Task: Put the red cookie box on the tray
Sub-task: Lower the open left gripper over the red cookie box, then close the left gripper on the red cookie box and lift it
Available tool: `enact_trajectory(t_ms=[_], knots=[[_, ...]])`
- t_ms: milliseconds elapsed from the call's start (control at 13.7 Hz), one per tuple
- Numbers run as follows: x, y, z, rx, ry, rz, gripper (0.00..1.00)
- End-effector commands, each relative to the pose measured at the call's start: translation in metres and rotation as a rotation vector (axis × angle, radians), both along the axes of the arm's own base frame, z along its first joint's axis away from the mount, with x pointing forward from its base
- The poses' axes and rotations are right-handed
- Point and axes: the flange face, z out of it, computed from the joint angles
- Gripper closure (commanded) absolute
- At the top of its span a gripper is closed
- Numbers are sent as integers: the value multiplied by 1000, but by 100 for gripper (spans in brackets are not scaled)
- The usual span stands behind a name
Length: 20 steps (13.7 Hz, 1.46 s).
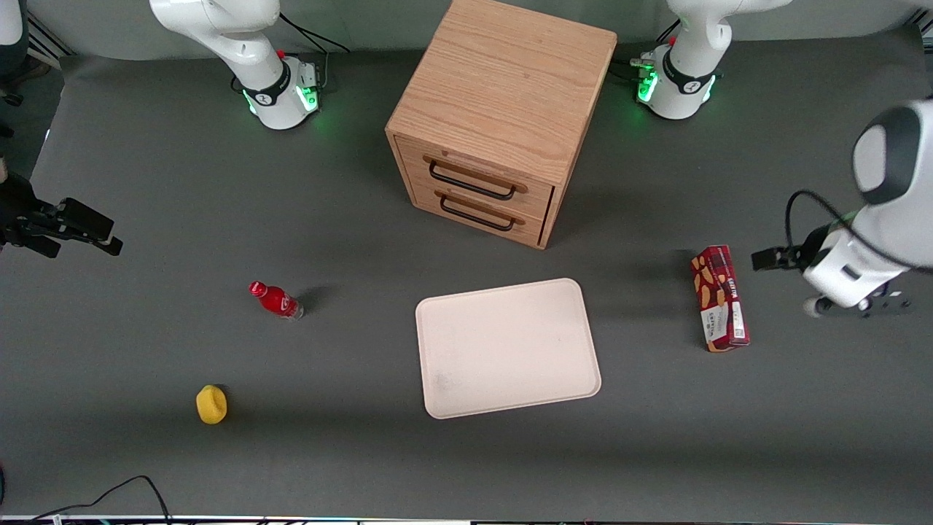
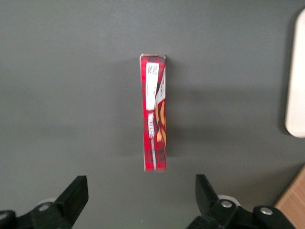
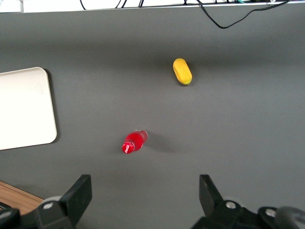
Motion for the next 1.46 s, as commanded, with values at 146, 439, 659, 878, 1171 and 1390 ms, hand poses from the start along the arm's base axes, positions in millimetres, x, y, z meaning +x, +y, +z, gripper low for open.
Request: enact_trajectory(t_ms=[146, 439, 659, 878, 1171, 1390], knots=[[1, 11, -95, -8, -42, 20, 2], [-13, 11, -139, -10, -78, 47, 46], [-13, 9, -146, -13, -70, 35, 100], [0, -2, -125, -11, -90, 33, 100], [56, -92, -33, -7, 26, 123, 100], [67, -183, -20, -29, 1, 237, 100]])
